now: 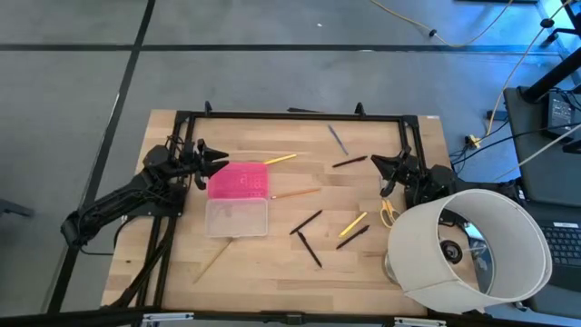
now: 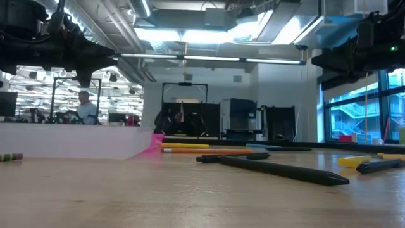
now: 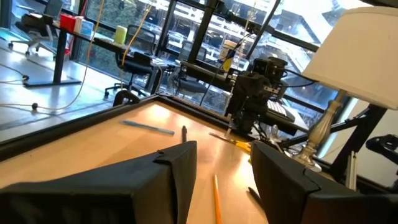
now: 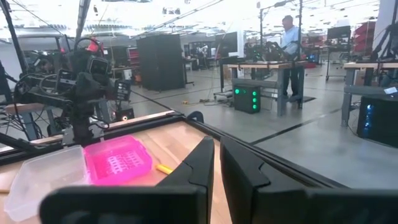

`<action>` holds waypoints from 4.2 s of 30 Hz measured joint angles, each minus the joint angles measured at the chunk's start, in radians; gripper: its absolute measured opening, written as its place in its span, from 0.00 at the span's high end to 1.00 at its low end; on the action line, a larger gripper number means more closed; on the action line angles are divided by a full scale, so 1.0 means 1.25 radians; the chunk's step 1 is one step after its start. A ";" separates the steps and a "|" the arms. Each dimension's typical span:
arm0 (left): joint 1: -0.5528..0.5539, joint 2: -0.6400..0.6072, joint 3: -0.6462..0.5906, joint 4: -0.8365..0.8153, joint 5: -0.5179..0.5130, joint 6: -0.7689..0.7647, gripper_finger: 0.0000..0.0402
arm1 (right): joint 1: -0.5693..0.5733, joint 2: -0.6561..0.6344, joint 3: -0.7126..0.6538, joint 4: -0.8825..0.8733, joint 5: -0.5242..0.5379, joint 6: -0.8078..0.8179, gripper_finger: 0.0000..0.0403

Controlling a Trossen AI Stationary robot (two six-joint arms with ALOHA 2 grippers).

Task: Pick & place school supplies into a supply box
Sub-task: Put the bottom left yellow pencil into the pink supply box

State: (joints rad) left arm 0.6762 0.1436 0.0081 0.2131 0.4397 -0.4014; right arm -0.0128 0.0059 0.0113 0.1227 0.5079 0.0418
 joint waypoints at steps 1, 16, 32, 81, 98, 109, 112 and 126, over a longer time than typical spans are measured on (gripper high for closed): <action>0.000 0.000 0.000 0.000 0.000 0.000 0.64 | 0.000 0.000 0.000 0.000 0.003 0.000 0.92; 0.000 0.000 0.000 0.000 -0.048 -0.053 0.64 | 0.000 0.000 0.000 -0.025 0.041 0.002 0.92; -0.147 0.130 0.212 -0.009 -0.084 0.103 0.64 | 0.000 0.000 0.000 -0.024 0.123 0.049 0.92; -1.262 1.231 0.874 -0.890 -0.549 -1.122 0.64 | 0.000 0.001 0.000 -0.038 0.123 0.006 0.92; -1.241 1.199 0.874 -0.891 -0.535 -1.353 0.64 | 0.000 0.001 0.000 -0.038 0.123 0.007 0.92; -1.212 1.199 0.874 -0.984 -0.541 -1.286 0.64 | 0.000 0.001 0.000 -0.038 0.123 0.006 0.92; -1.202 1.199 0.874 -0.982 -0.536 -1.246 0.64 | 0.000 0.001 0.000 -0.038 0.123 0.006 0.92; -1.154 1.200 0.804 -0.907 -0.485 -1.192 0.64 | 0.000 0.001 0.000 -0.038 0.123 0.003 0.92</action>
State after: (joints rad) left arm -0.7670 1.6440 1.0131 -0.9212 -0.1671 -1.8920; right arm -0.0124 0.0067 0.0113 0.0753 0.6617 0.0460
